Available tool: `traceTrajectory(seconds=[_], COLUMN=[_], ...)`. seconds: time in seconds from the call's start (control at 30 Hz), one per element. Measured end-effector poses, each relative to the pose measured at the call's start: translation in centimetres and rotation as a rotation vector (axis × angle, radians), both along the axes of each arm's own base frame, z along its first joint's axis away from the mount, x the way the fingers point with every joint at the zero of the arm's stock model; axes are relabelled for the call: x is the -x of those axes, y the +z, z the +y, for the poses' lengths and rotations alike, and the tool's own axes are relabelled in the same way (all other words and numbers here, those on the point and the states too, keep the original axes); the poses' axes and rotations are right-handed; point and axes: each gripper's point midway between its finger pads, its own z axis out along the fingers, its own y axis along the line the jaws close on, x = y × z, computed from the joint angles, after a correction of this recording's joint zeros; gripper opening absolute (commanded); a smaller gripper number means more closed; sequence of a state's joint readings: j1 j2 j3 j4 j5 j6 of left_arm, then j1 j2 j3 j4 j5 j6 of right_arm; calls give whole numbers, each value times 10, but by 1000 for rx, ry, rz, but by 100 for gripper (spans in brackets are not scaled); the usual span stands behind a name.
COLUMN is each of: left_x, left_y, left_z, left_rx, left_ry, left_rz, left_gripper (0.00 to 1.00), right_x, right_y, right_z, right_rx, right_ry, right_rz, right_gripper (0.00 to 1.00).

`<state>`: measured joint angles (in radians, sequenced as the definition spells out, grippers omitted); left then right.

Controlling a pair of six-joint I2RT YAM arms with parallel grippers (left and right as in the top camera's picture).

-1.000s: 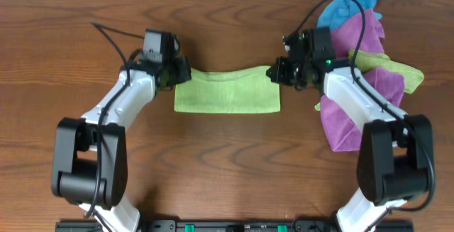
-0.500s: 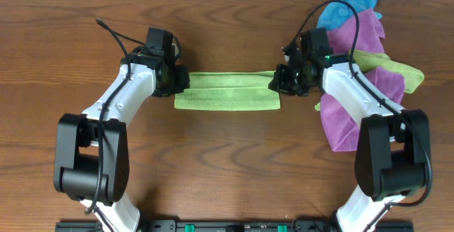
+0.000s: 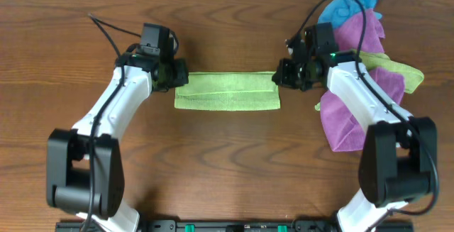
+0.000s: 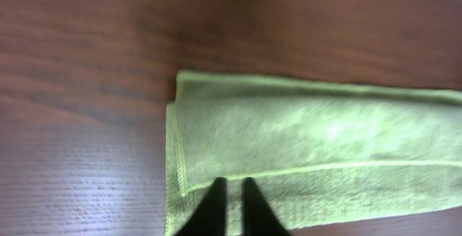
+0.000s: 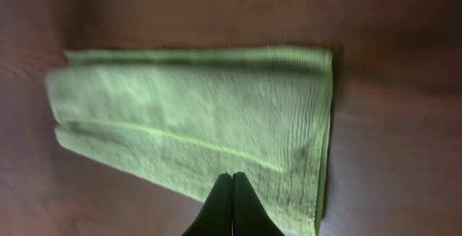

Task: Fold the cloth
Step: 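Lower the folded edge and open both grippers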

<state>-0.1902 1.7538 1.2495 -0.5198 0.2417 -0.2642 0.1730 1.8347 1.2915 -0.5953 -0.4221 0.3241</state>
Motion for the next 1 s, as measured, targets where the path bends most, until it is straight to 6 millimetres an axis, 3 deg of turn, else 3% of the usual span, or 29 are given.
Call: traceTrajectory(seconds=[0.07,0.2,0.37,0.5,0.73,1.0], left_x=[-3,-9,-8,-5,-4,15], left_y=[6,-11,-59,-82,-87,-91], left_z=[0,-5,-9,-12,-18,-3], left_rx=[-23,-64,-108,-128,-154,-247], left_ry=[3,-6,-18,-24,-40,-30], left_rz=[-26,-25,58,97,95,178], left_gripper=[6,5,6,6,6,6], right_x=[-6,-7,-9,-13,-3,13], right_y=[9,1,-13,-24,-78,-85], right_z=[0,5,5,-1,2,9], right_rx=[38,122,180,222,274,304], right_ry=[-6,1,-2,-19,8,43], right_rz=[-44,-65,-62,-58,51,111], right_gripper=[1,1,1,1,1,1])
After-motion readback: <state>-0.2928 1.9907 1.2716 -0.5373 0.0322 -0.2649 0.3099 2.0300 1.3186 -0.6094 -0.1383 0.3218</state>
